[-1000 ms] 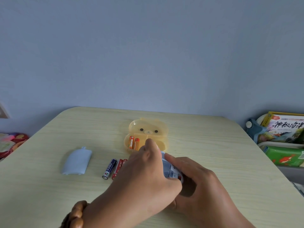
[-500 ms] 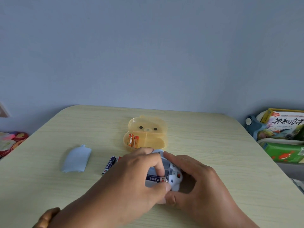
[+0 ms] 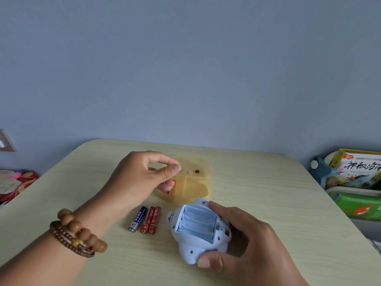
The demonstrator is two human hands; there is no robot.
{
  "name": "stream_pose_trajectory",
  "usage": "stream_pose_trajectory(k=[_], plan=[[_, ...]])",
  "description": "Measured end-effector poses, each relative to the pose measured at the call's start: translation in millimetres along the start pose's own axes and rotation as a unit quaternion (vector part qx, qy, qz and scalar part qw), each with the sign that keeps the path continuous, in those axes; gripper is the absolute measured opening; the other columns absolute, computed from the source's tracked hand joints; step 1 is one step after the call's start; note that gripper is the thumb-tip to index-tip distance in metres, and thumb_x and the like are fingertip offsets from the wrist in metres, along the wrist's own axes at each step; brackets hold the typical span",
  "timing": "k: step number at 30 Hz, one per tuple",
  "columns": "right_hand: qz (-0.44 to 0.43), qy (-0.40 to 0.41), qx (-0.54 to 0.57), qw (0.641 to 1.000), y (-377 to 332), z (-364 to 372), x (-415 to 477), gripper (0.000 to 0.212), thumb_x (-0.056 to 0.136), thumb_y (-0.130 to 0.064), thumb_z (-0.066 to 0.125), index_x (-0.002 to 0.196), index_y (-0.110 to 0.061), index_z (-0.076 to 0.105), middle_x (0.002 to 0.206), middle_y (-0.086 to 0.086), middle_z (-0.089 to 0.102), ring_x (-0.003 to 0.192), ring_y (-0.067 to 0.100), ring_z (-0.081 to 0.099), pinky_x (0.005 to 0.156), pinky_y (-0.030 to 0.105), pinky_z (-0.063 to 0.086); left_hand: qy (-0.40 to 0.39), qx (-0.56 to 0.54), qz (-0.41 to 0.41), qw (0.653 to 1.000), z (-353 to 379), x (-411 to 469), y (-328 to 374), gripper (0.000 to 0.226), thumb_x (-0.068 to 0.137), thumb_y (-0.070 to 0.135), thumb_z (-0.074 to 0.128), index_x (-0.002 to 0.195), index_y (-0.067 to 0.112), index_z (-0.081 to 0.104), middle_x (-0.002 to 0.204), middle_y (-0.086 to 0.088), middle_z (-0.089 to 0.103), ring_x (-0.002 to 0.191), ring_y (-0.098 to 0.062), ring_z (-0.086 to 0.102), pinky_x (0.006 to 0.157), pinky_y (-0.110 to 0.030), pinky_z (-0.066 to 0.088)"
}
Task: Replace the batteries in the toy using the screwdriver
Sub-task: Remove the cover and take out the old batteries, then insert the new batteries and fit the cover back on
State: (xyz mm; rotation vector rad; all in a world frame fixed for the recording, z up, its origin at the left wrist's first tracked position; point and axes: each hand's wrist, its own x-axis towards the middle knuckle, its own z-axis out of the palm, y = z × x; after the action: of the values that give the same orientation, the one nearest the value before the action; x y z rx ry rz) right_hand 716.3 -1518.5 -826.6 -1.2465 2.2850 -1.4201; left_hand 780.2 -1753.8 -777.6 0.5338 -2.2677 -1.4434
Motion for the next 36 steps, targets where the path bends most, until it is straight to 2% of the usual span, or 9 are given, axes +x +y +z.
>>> stream_pose_trajectory(k=[4,9,11,15,20,27,29,32,36], plan=[[0.004,-0.004,-0.006,1.0,0,0,0,0.081,0.047,-0.036,0.1,0.12,-0.044,0.065,0.106,-0.025,0.069,0.096,-0.007,0.068,0.07,-0.001,0.047,-0.103,0.063,-0.008,0.993,-11,12,-13,0.039,0.081,0.027,0.084,0.116,0.037,0.071,0.093,0.005,0.081,0.093,-0.011,0.077,0.103,-0.032,0.051],[-0.008,-0.005,-0.025,1.0,0,-1,0,0.081,0.048,-0.047,0.097,0.123,-0.048,0.065,0.106,-0.022,0.07,0.097,-0.002,0.068,0.073,0.003,0.048,-0.076,0.167,0.065,0.981,-5,24,-17,0.045,0.066,0.028,0.094,0.104,0.04,0.073,0.097,0.029,0.071,0.093,0.005,0.063,0.085,-0.019,0.053],[-0.013,0.002,-0.031,0.999,1,-1,0,0.08,0.048,-0.052,0.095,0.122,-0.052,0.064,0.107,-0.022,0.071,0.099,-0.001,0.068,0.075,0.004,0.049,-0.075,0.199,0.065,0.975,-2,29,-20,0.042,0.062,0.036,0.095,0.097,0.043,0.072,0.092,0.026,0.069,0.092,0.012,0.058,0.082,-0.018,0.051],[-0.013,0.001,-0.023,1.0,1,-1,0,0.079,0.048,-0.049,0.096,0.12,-0.053,0.064,0.106,-0.02,0.071,0.098,-0.001,0.069,0.073,0.004,0.049,-0.105,0.22,0.06,0.968,-2,36,-27,0.042,0.062,0.045,0.092,0.098,0.044,0.072,0.108,0.019,0.069,0.095,0.019,0.054,0.085,-0.021,0.048],[-0.016,-0.004,-0.038,0.999,1,-1,1,0.081,0.05,-0.05,0.096,0.126,-0.043,0.066,0.105,-0.018,0.071,0.098,0.001,0.069,0.073,0.004,0.049,-0.129,0.208,0.085,0.966,-4,35,-32,0.04,0.065,0.049,0.089,0.101,0.046,0.073,0.115,0.029,0.07,0.111,0.01,0.056,0.105,-0.031,0.046],[-0.011,-0.006,-0.037,0.999,3,-1,-1,0.083,0.049,-0.052,0.095,0.125,-0.047,0.065,0.109,-0.021,0.071,0.101,-0.001,0.068,0.075,0.004,0.049,-0.129,0.208,0.108,0.963,-9,30,-30,0.033,0.072,0.046,0.086,0.103,0.045,0.072,0.118,0.037,0.066,0.121,0.014,0.052,0.11,-0.028,0.038],[-0.009,-0.009,-0.036,0.999,3,-1,-1,0.083,0.049,-0.053,0.095,0.126,-0.047,0.064,0.111,-0.022,0.07,0.103,-0.001,0.068,0.077,0.005,0.048,-0.123,0.211,0.118,0.962,-18,24,-28,0.033,0.074,0.043,0.085,0.104,0.045,0.071,0.121,0.034,0.066,0.12,0.013,0.053,0.109,-0.021,0.038],[-0.016,-0.008,-0.04,0.999,3,-1,0,0.081,0.049,-0.056,0.094,0.124,-0.05,0.064,0.11,-0.022,0.071,0.103,-0.001,0.068,0.079,0.007,0.049,-0.098,0.218,0.141,0.961,-41,5,-24,0.031,0.072,0.034,0.087,0.097,0.039,0.07,0.114,0.032,0.065,0.111,0.016,0.055,0.087,0.003,0.036],[-0.01,-0.003,-0.037,0.999,4,-1,-1,0.083,0.048,-0.061,0.091,0.125,-0.046,0.065,0.111,-0.021,0.071,0.104,-0.003,0.068,0.081,0.006,0.049,-0.157,0.284,0.11,0.939,-65,-17,-28,0.045,0.063,0.04,0.092,0.1,0.042,0.067,0.113,0.036,0.063,0.109,0.013,0.056,0.083,-0.002,0.041]])
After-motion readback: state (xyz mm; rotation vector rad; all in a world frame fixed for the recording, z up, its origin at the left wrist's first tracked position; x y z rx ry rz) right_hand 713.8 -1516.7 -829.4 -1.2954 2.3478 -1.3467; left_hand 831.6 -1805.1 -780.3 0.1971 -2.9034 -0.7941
